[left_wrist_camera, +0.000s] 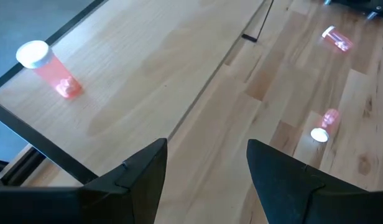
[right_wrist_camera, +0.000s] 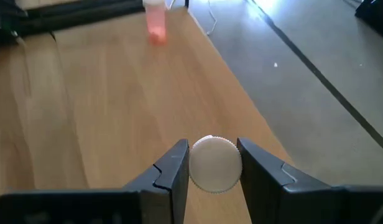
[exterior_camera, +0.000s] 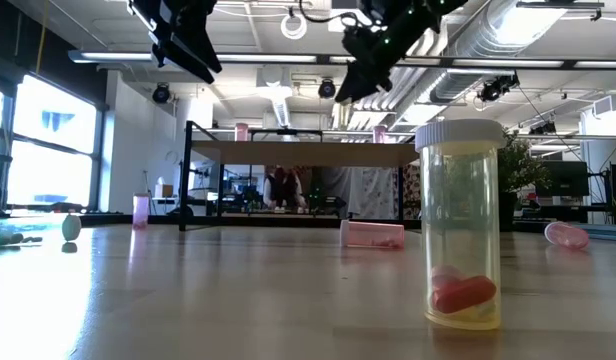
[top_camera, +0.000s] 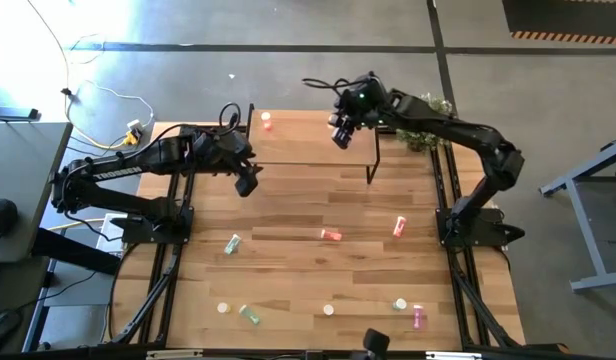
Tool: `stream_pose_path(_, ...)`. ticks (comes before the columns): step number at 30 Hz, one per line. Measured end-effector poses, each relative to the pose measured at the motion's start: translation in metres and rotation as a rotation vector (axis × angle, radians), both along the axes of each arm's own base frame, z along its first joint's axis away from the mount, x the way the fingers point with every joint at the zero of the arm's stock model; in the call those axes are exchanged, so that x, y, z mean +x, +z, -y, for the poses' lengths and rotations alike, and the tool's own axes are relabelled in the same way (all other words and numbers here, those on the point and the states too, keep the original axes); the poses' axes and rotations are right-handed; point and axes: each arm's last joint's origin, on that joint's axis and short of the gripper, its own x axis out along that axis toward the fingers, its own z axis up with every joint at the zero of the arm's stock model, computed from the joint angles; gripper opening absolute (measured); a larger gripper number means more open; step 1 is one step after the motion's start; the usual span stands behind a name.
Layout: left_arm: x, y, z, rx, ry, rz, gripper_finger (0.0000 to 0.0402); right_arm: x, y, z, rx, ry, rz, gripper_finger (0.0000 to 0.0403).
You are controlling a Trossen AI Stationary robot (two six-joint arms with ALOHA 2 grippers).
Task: Pick and place medicine bottles onto shelf by color
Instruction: Put the top right yellow pill bottle on the shelf
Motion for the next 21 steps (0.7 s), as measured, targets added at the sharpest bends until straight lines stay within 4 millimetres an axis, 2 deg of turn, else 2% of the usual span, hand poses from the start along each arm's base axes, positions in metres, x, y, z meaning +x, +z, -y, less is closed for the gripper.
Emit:
stream_pose_path(12, 0.000, 0.000, 0.000, -0.020, 0.009, 0.011, 0.0213, 0.008, -0.025, 0.018, 0.010, -0.011, -0.073, 0.0108)
stream_pose_path(21, 0.000, 0.000, 0.000, -0.021, 0.010, 0.008, 0.0213, 0.007, -0.026, 0.019, 0.028, 0.002, -0.064, 0.0108)
